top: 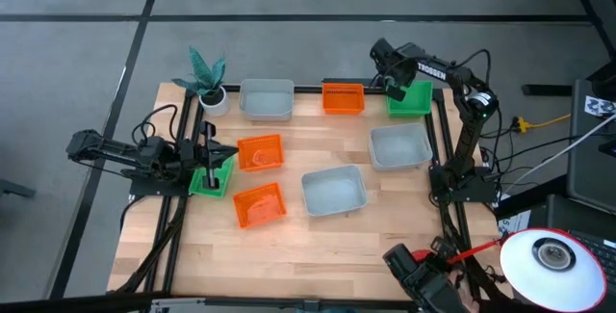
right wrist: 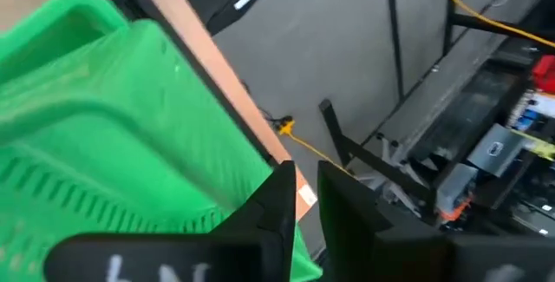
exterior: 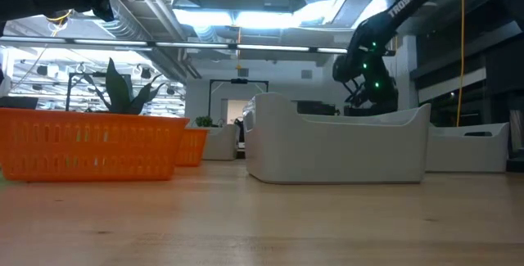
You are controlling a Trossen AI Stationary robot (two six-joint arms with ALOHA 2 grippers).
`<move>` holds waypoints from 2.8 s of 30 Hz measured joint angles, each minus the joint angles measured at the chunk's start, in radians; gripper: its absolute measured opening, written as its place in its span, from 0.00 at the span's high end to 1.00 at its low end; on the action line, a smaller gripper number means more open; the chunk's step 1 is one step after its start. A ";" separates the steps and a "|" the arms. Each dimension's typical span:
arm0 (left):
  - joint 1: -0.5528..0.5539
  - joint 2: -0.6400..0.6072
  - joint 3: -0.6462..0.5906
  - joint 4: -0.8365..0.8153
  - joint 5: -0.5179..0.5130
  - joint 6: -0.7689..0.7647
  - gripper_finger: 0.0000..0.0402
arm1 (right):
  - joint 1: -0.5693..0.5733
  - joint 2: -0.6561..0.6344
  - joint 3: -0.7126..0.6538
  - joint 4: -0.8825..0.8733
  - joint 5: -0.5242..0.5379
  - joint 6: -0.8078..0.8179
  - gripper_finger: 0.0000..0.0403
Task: Stack baskets by color
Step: Stack the middle green bin on the right green bin, then stack the middle gray bin on the top gray bin
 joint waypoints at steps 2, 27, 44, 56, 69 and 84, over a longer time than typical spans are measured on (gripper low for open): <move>0.000 0.000 0.000 0.000 0.000 0.000 0.98 | 0.000 -0.001 -0.020 0.030 0.023 -0.001 0.87; 0.000 0.000 0.000 0.000 0.000 0.000 0.98 | 0.068 -0.001 0.305 -0.295 -1.086 0.021 0.87; 0.000 0.000 0.000 -0.005 0.000 -0.001 0.98 | 0.308 -0.145 -0.119 -0.431 -0.890 0.168 0.87; 0.000 0.000 0.000 0.002 0.000 -0.001 0.98 | 0.519 -0.144 -0.292 0.378 -0.889 0.394 0.87; 0.000 0.000 0.000 0.001 0.000 -0.001 0.98 | 0.657 -0.144 0.009 0.193 -0.782 0.290 0.87; 0.000 0.000 0.000 0.000 0.000 -0.032 0.98 | 0.723 -0.613 -0.441 0.079 -0.711 0.683 0.87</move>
